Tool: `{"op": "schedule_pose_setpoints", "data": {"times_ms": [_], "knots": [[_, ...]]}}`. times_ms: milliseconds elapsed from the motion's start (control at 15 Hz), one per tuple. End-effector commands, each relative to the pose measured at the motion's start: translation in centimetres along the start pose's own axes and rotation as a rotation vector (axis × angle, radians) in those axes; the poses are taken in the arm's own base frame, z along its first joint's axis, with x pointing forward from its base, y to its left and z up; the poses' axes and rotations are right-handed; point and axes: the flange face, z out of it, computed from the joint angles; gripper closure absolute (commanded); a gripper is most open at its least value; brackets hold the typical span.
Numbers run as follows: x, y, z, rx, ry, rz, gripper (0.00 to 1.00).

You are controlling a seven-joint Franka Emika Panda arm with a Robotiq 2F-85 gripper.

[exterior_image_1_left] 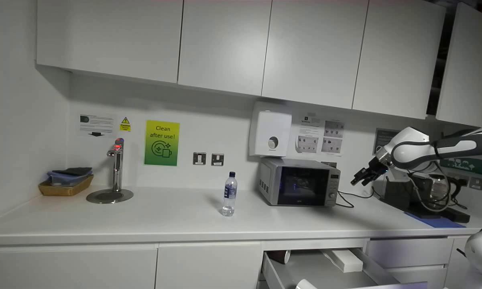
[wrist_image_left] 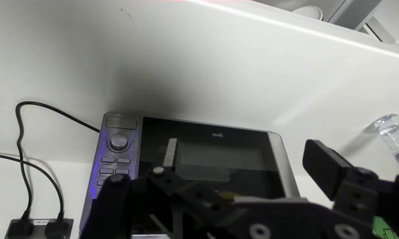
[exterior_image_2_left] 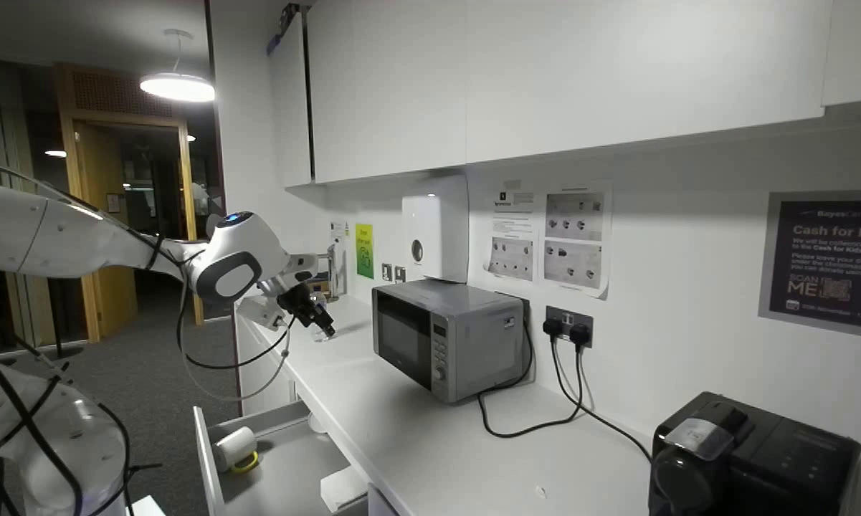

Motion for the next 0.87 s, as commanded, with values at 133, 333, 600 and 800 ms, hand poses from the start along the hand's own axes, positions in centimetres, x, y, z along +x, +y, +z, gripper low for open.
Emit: {"op": "schedule_pose_setpoints", "data": {"times_ms": [133, 333, 600, 800], "knots": [[-0.04, 0.0, -0.4, -0.006, -0.001, 0.002, 0.0], [0.04, -0.04, -0.04, 0.0, -0.001, 0.0, 0.0], [0.05, -0.11, -0.03, 0.001, -0.001, -0.002, 0.0], [0.05, -0.11, -0.03, 0.001, -0.001, -0.002, 0.0]]}}
